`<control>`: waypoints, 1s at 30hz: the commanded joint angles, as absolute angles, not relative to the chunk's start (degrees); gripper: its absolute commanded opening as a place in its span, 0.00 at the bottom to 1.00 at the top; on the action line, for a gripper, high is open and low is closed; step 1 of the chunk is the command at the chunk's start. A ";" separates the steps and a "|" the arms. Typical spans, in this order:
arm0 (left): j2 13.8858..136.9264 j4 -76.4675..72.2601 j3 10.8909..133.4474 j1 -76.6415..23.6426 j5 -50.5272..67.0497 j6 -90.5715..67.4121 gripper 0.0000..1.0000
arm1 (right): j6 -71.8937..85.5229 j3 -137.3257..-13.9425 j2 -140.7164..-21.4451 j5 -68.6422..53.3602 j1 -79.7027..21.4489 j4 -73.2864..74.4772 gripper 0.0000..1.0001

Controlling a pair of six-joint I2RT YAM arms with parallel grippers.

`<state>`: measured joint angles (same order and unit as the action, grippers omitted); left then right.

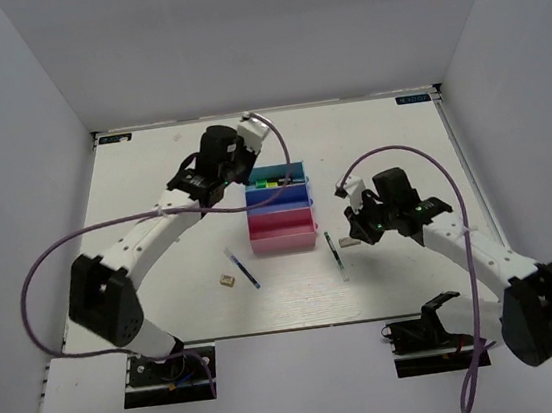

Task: Sort the stationery into containers
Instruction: Place the pen in the storage box, then pick up the stationery from the center of the board.

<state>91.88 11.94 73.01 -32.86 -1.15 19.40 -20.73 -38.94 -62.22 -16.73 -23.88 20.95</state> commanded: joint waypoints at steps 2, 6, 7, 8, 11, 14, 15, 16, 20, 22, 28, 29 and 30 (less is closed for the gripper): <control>80.28 35.40 73.59 -32.87 -11.77 -6.39 0.50 | -14.68 -42.89 -70.37 -24.36 -24.78 25.66 0.20; 69.98 42.71 61.99 -30.77 -11.08 -17.12 0.73 | -12.66 -43.94 -74.79 -20.58 -25.84 23.82 0.44; 65.96 42.63 56.92 -30.41 -9.25 -18.10 0.75 | -12.48 -44.21 -76.01 -20.04 -25.93 23.38 0.45; 62.00 42.19 52.52 -29.80 -8.97 -18.28 0.75 | -13.18 -44.30 -76.55 -19.52 -26.01 23.12 0.47; 54.43 42.45 44.15 -26.99 -8.44 -17.76 0.76 | -18.08 -44.56 -77.87 -15.92 -26.19 22.06 0.53; 51.52 43.94 41.06 -25.84 -7.04 -16.79 0.76 | -25.47 -44.65 -79.45 -13.72 -26.10 21.62 0.61; 51.24 44.12 40.52 -25.84 -6.34 -16.70 0.76 | -29.75 -44.74 -79.89 -13.10 -26.28 21.62 0.63; 50.89 44.21 40.26 -25.84 -5.72 -16.61 0.76 | -31.19 -45.00 -81.02 -13.18 -26.19 22.32 0.64; 49.31 45.26 38.23 -25.75 -5.10 -14.95 0.76 | -40.50 -45.35 -82.52 -16.87 -26.19 24.43 0.69; 48.52 45.61 37.54 -25.84 -5.88 -14.42 0.76 | -46.64 -45.53 -83.84 -19.58 -26.10 24.87 0.69; 45.88 46.14 35.42 -25.75 -5.98 -14.15 0.76 | -55.00 -51.22 -91.49 -19.78 -26.10 28.72 0.61; 45.53 46.14 35.16 -25.75 -6.06 -14.06 0.76 | -55.45 -51.50 -92.63 -19.60 -26.10 28.91 0.58; 45.53 46.14 35.16 -25.75 -6.33 -14.06 0.76 | -55.89 -51.76 -92.98 -19.51 -26.19 29.26 0.57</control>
<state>47.00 46.11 35.40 -26.02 -6.46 -14.52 -49.71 -49.43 -90.89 -18.17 -26.17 25.91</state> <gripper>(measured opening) 0.758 0.580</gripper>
